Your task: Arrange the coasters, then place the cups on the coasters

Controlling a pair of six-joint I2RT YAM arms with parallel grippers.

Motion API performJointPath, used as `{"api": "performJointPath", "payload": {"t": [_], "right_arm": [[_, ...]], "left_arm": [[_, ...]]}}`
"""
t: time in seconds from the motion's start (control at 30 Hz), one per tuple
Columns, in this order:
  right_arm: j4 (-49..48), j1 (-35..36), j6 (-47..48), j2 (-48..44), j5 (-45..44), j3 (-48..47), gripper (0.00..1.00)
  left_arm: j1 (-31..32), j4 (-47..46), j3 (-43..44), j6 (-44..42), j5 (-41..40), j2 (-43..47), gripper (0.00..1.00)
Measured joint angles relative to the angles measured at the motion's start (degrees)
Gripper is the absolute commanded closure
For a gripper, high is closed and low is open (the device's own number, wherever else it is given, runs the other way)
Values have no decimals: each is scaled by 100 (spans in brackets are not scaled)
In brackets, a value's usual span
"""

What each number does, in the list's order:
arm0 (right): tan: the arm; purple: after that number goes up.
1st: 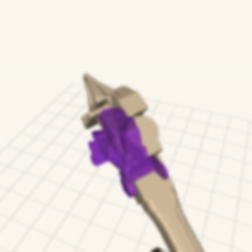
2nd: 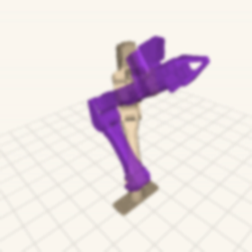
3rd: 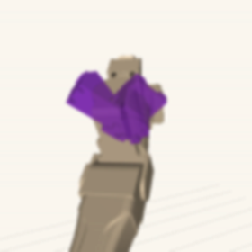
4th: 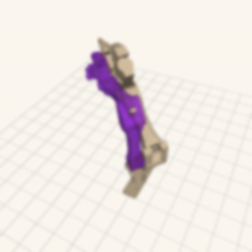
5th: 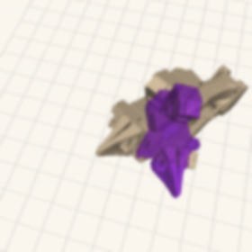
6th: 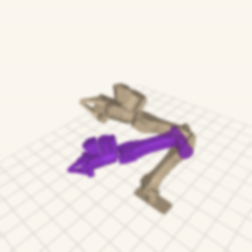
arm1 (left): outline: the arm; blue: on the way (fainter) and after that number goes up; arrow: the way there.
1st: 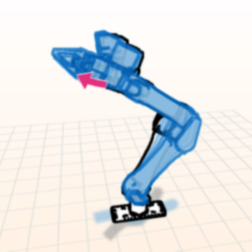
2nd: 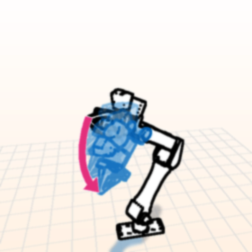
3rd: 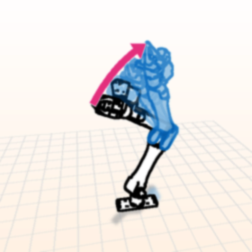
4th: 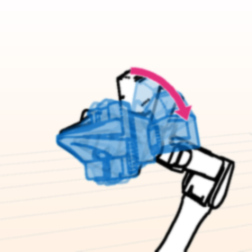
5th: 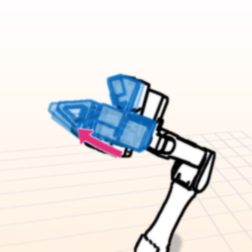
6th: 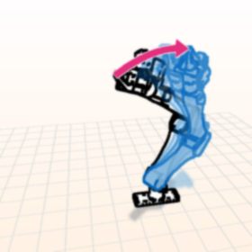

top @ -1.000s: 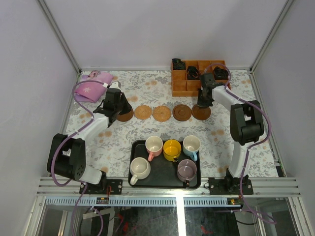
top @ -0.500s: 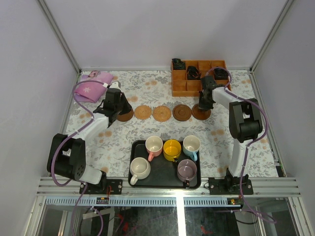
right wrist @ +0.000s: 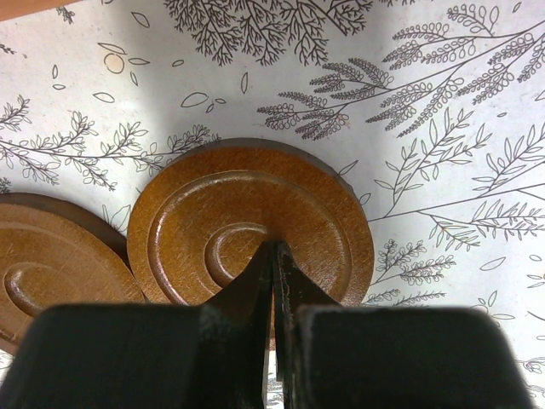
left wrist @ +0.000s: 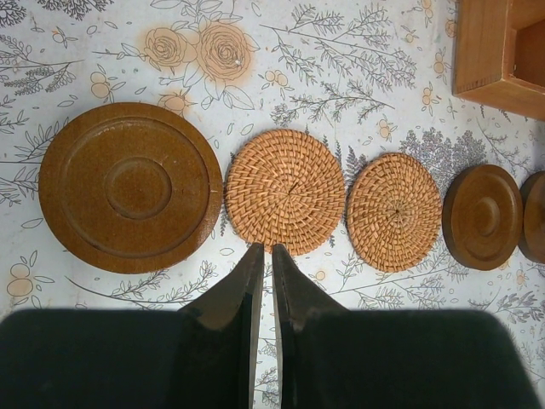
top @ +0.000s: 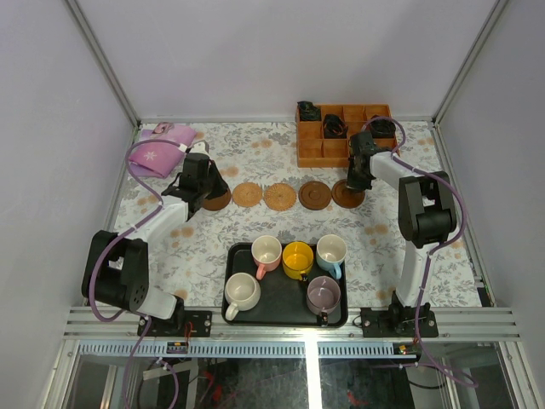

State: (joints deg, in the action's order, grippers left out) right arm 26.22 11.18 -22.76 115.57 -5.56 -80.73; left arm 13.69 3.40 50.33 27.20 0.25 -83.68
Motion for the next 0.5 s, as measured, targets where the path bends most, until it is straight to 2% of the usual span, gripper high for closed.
{"api": "performJointPath", "payload": {"t": [0.5], "right_arm": [[50,-7,-81,-35,-286,42,100]], "left_arm": [[0,0,0,0,0,-24,93]]}}
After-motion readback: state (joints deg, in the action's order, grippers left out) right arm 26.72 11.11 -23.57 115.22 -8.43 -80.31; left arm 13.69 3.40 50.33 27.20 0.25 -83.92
